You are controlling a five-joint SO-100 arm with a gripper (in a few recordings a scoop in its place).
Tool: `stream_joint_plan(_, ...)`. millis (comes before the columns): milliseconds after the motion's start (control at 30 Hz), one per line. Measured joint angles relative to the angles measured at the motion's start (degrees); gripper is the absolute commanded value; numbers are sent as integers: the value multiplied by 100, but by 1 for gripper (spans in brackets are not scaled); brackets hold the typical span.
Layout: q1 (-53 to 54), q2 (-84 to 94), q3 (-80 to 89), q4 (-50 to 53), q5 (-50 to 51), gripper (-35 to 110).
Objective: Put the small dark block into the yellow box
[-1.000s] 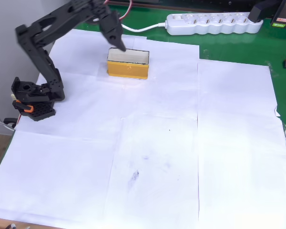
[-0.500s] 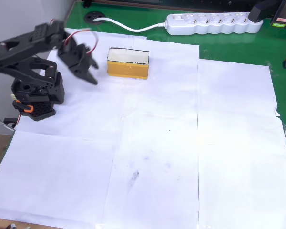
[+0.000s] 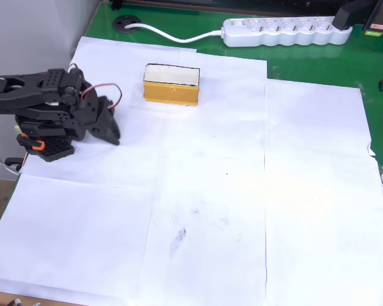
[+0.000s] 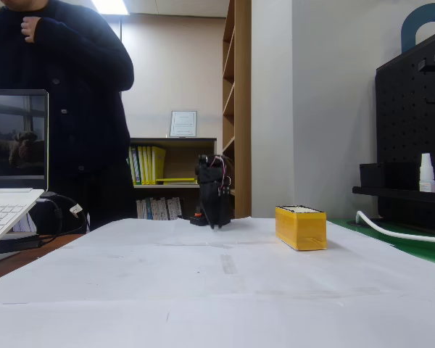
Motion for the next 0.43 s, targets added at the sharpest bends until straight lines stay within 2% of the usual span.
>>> stream_joint_plan(433,-44,-26,0,0,18,0)
